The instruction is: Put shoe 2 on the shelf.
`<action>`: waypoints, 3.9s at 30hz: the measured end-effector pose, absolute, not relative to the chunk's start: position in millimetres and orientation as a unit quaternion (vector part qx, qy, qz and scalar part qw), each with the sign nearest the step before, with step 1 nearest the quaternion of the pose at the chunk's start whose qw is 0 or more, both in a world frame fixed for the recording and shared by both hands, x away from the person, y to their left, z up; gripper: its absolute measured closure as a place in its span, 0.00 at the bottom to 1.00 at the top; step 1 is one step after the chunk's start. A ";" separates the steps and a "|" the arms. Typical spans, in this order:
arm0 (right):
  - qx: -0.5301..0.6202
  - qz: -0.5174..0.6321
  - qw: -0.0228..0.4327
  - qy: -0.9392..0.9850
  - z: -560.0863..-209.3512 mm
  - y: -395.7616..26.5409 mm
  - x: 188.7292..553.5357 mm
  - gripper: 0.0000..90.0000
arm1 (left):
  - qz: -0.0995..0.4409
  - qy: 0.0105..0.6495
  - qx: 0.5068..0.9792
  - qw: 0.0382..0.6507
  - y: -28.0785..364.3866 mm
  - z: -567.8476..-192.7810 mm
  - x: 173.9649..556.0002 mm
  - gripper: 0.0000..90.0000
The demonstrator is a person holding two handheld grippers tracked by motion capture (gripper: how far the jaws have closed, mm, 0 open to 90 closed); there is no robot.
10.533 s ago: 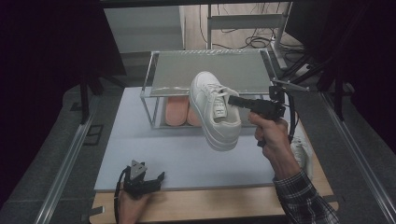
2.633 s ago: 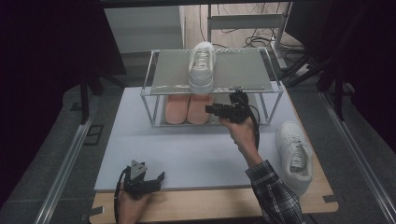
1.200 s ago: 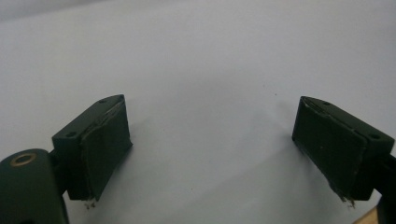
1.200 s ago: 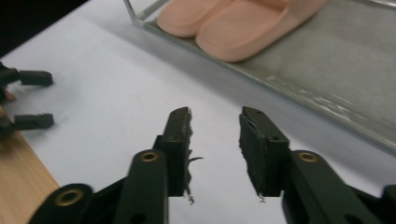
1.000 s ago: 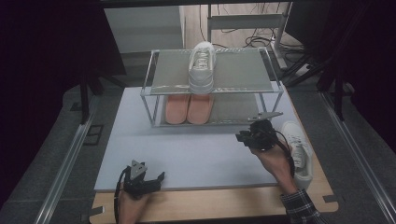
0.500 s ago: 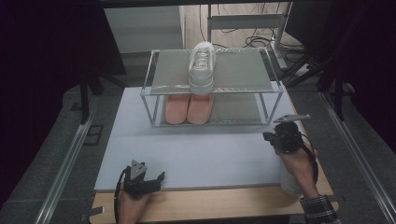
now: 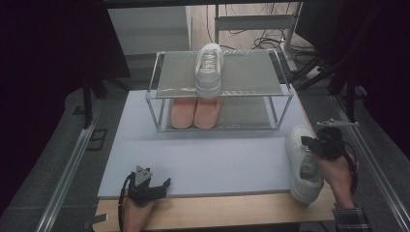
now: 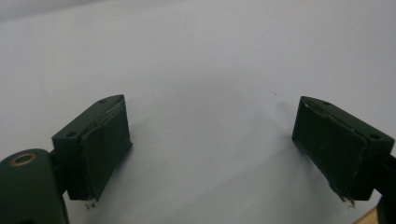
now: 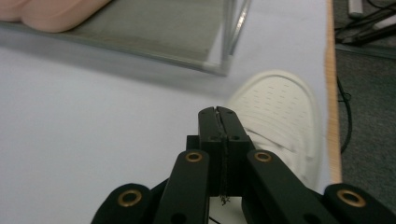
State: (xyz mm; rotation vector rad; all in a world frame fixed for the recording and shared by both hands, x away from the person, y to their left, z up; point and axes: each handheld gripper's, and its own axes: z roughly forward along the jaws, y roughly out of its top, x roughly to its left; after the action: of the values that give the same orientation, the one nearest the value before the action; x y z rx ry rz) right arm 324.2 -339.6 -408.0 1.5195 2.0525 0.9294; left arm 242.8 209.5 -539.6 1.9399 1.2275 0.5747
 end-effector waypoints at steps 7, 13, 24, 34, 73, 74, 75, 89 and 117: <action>0.573 0.329 0.221 0.717 -412.9 -365.0 321.6 0.99 | 0.225 0.481 0.759 0.377 209.5 -539.5 242.7 0.12; 0.586 0.313 0.231 0.711 -422.8 -377.9 319.3 0.99 | 0.225 0.480 0.759 0.378 209.5 -539.7 242.8 0.12; 0.602 0.282 0.231 0.710 -449.2 -390.3 315.5 0.99 | 0.225 0.481 0.759 0.378 209.5 -539.6 242.7 0.12; 0.613 0.269 0.219 0.710 -467.6 -397.0 310.6 0.99 | 0.225 0.480 0.759 0.377 209.5 -539.6 242.7 0.12; 0.574 0.322 0.166 0.734 -479.4 -340.6 304.4 0.99 | 0.225 0.481 0.758 0.378 209.4 -539.7 242.8 0.12; 0.571 0.322 0.167 0.736 -479.7 -338.1 305.0 1.00 | 0.225 0.481 0.758 0.378 209.4 -539.7 242.8 0.12; 0.569 0.323 0.166 0.738 -479.6 -335.9 305.5 0.99 | 0.225 0.481 0.759 0.378 209.4 -539.6 242.8 0.12; 0.545 0.326 0.150 0.757 -480.0 -298.2 312.8 1.00 | 0.225 0.481 0.758 0.378 209.4 -539.7 242.8 0.12; 0.491 0.349 0.113 0.790 -480.9 -235.9 328.0 0.99 | 0.225 0.481 0.758 0.378 209.4 -539.6 242.7 0.12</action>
State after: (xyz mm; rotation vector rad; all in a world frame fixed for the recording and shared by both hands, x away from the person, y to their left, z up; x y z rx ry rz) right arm 328.0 -235.9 -480.9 1.4403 2.3194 1.0228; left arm 242.7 209.4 -539.6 1.9386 1.2296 0.5750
